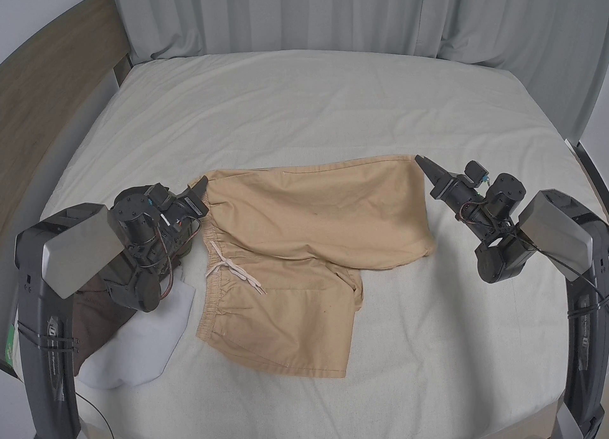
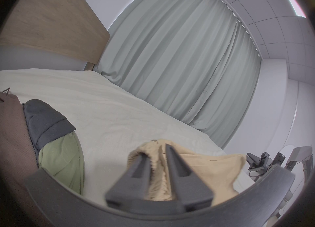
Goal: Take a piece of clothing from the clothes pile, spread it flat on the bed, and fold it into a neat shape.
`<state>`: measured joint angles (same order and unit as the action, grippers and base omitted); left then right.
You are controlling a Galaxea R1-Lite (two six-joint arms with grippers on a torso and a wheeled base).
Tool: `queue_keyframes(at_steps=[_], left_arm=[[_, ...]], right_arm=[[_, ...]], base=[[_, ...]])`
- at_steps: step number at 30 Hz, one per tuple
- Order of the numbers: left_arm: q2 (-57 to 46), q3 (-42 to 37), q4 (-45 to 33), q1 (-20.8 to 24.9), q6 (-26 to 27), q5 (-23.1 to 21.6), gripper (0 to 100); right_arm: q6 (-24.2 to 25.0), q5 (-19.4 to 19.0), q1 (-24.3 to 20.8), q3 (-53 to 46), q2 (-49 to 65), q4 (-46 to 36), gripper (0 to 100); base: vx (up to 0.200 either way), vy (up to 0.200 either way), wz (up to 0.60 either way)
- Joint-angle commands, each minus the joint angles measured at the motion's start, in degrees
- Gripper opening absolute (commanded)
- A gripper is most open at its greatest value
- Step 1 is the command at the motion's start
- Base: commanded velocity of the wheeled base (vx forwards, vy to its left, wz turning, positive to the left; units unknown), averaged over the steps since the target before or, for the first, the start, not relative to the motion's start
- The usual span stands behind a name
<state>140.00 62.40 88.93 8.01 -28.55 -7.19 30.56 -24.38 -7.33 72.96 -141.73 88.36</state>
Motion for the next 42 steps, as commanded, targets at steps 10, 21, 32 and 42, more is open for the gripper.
queue_keyframes(at_steps=[10,21,32,42], left_arm=[[0.54,-1.67,-0.07,0.52,-1.51,0.42,100],[-8.34,-16.44,0.01,0.34,-0.72,-0.72,100],[-27.06,-34.81,-0.16,-1.77,0.34,-11.53,100],[-30.13,-40.61,-0.07,-1.07,5.26,-15.83,100]], right_arm=[[-1.65,-0.32,-1.64,-14.43,7.87,0.06,100],[-2.88,-2.86,-4.63,-33.41,17.54,-0.03,100],[-2.52,-7.0,-6.65,-46.59,21.49,-0.03,100],[-2.26,-6.82,-7.7,-46.86,19.82,-0.03,100]], base=[[0.0,0.0,0.0],[0.0,0.0,0.0],[0.0,0.0,0.0],[0.0,0.0,0.0]])
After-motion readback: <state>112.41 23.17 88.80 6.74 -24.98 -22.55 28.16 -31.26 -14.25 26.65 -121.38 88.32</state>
